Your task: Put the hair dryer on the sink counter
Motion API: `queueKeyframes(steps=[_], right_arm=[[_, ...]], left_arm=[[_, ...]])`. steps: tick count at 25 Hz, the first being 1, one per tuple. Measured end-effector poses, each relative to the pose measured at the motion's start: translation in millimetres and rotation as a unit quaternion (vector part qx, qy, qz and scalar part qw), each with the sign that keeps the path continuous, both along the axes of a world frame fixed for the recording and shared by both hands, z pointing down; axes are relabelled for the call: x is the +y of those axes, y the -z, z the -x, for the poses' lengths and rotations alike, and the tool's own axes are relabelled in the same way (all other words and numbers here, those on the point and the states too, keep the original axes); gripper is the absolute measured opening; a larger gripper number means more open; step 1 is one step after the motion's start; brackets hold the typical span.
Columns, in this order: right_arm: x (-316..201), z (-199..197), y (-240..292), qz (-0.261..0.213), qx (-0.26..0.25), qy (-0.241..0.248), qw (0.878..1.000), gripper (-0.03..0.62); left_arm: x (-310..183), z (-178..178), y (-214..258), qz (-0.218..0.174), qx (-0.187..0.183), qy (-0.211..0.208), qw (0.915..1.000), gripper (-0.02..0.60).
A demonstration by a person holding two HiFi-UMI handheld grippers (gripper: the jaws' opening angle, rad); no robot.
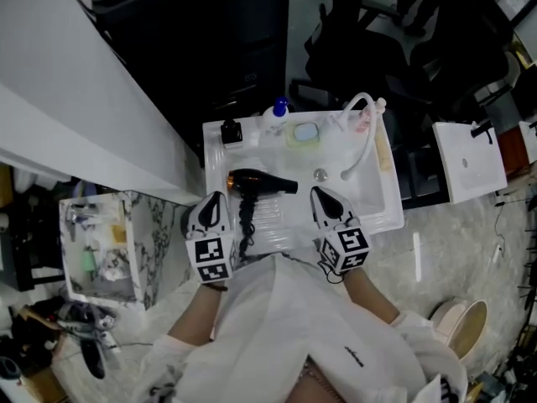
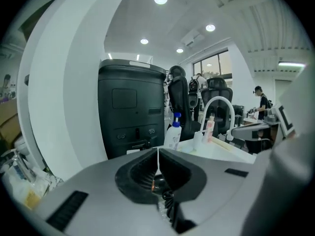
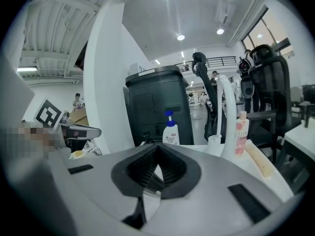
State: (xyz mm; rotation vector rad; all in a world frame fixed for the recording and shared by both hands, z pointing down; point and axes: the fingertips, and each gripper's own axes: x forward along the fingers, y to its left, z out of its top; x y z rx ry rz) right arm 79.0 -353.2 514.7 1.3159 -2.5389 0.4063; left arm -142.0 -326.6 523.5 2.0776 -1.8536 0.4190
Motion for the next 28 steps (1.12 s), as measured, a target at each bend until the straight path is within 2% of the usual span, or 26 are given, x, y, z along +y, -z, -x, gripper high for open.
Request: queueKeyframes(steps=[5, 10, 28], right_arm=[[0.1, -7.2, 8.1, -0.013, 0.004, -0.013, 1.000, 0.017], [0.9, -11.8, 7.9, -0.005, -0.001, -0.023, 1.000, 0.017], [5.4, -11.7, 9.1, -0.012, 0.009, -0.022, 1.000, 0.017]], left_arm=[[-3.2, 6.9, 7.4, -0.012, -0.001, 0.001, 0.9999, 0.034], [-4.3, 8.4, 10.4, -0.016, -0.004, 0.002, 0.9999, 0.034], [0.5, 7.4, 2.2, -0.007, 0.000, -0.009, 0.9999, 0.034]])
